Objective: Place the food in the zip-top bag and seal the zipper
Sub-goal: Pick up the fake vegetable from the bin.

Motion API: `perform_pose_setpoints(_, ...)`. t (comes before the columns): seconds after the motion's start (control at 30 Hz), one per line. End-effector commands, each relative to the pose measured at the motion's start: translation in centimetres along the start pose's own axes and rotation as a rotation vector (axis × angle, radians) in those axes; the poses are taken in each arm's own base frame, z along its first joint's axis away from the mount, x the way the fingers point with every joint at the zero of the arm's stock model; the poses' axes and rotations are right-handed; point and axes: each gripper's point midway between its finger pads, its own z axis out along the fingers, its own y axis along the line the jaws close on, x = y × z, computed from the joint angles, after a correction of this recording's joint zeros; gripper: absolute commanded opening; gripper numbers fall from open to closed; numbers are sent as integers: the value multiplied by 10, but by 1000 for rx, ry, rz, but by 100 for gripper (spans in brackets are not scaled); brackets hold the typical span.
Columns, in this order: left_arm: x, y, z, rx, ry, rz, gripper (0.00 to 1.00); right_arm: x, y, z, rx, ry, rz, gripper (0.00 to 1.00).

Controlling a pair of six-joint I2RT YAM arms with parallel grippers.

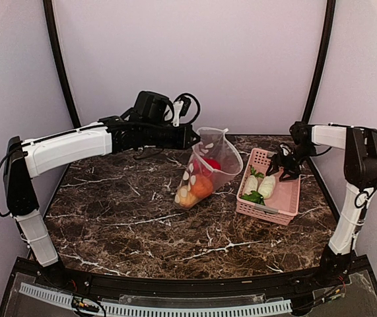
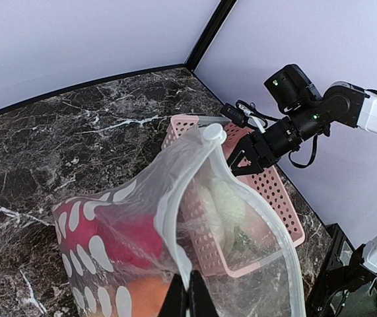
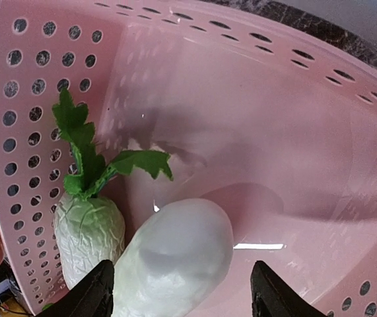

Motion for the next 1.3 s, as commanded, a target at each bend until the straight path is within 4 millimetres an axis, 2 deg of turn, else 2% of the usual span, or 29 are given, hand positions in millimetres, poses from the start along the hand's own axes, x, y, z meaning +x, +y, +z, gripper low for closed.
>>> perform_pose_setpoints(0.0, -8, -1, -11, -1, -33, -5, 1, -11, 3, 10, 3, 1, -4, 68)
perform_pose_setpoints(0.47, -2, 0, -10, 8, -39, -36, 1, 2, 21, 28, 10, 56, -59, 66)
perform_pose_setpoints(0.57, -2, 1, -10, 8, -42, -37, 1, 0, 20, 26, 20, 44, -69, 64)
perform_pose_setpoints(0.6, -1, 1, -9, 8, -39, -37, 1, 0, 20, 25, 21, 42, -75, 58)
perform_pose_setpoints(0.67, 0, 1, -9, 10, -41, -38, 1, 0, 20, 26, 22, 44, -80, 56)
perform_pose_setpoints(1.1, 4, 2, -8, 15, -32, -42, 1, 8, 15, 39, 14, 93, -77, 58)
perform_pose_setpoints(1.2, 5, 2, -8, 12, -32, -41, 1, 9, 14, 41, 21, 96, -80, 56)
perform_pose_setpoints(1.27, 4, 3, -9, 10, -34, -39, 1, 8, 16, 40, 20, 92, -89, 46)
